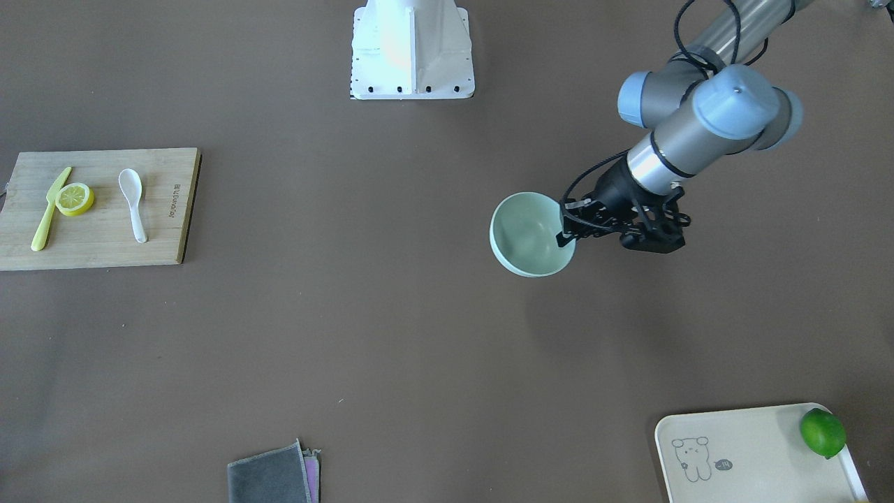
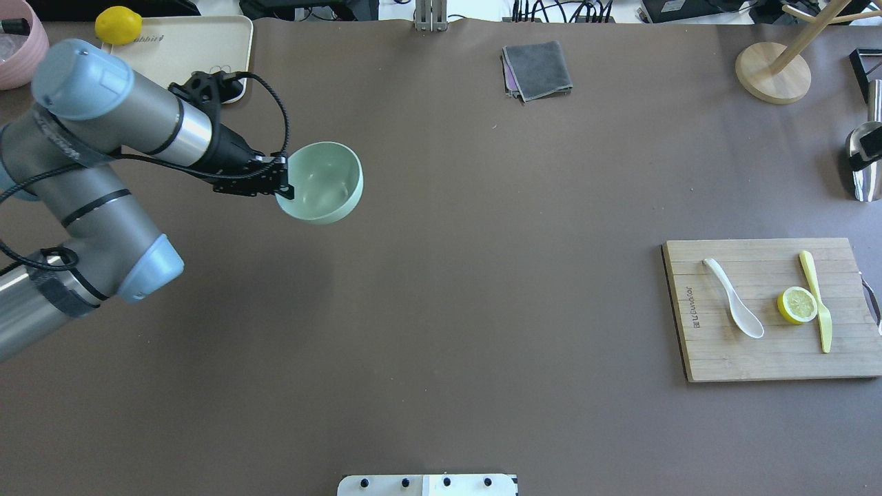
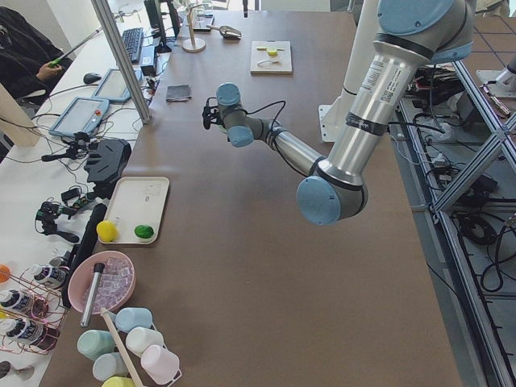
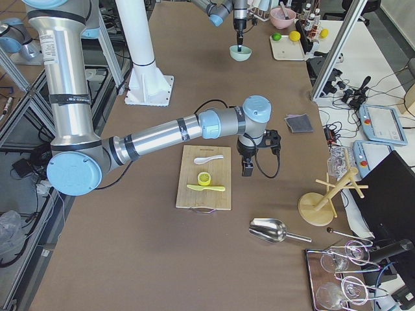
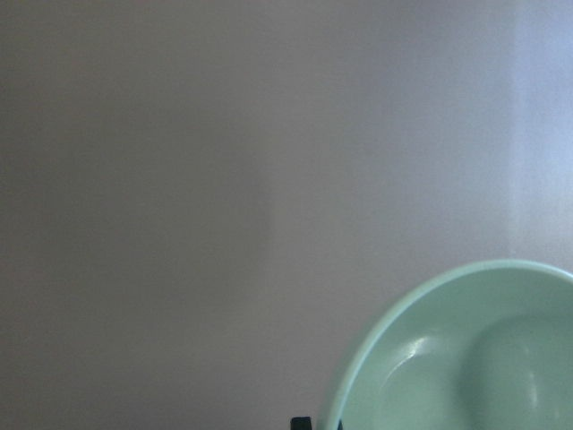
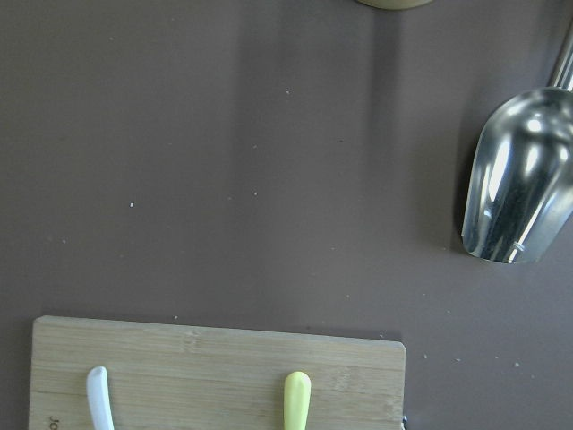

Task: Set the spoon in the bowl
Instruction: 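Slide the bowl toward table center with the left gripper while the right arm reaches out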

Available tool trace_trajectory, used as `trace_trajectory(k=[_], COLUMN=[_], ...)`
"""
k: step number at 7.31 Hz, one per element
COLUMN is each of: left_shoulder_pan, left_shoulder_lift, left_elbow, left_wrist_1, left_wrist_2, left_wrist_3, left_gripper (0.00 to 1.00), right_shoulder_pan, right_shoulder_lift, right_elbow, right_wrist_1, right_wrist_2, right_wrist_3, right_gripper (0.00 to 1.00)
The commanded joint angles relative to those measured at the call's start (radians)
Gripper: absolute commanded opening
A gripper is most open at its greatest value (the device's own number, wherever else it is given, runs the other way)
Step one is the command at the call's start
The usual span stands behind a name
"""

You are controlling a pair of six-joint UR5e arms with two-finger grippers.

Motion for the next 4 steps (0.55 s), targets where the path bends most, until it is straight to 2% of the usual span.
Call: trace_trajectory(k=[1, 3, 4], left_shoulder_pan=[0.095, 0.161, 0.167], left_shoulder_lift=[-0.108, -0.208, -0.205], left_elbow=[0.069, 0.2, 0.215], left_wrist_1=[0.013, 0.011, 0.01], left_wrist_2=[0.134, 0.266, 0.279], left_wrist_3=[-0.074, -0.075, -0.07], left_gripper=[0.0, 0.0, 0.0], right_shoulder_pan=[-0.106, -0.137, -0.163], right_shoulder_lift=[-0.015, -0.014, -0.011], right_elbow=[0.004, 0.013, 0.024], right_wrist_1=[0.16, 0.17, 0.17], right_wrist_2=[-0.001, 0.014, 0.014], right_wrist_3=[0.016, 0.1, 0.141], right_gripper=[1.0, 1.0, 1.0])
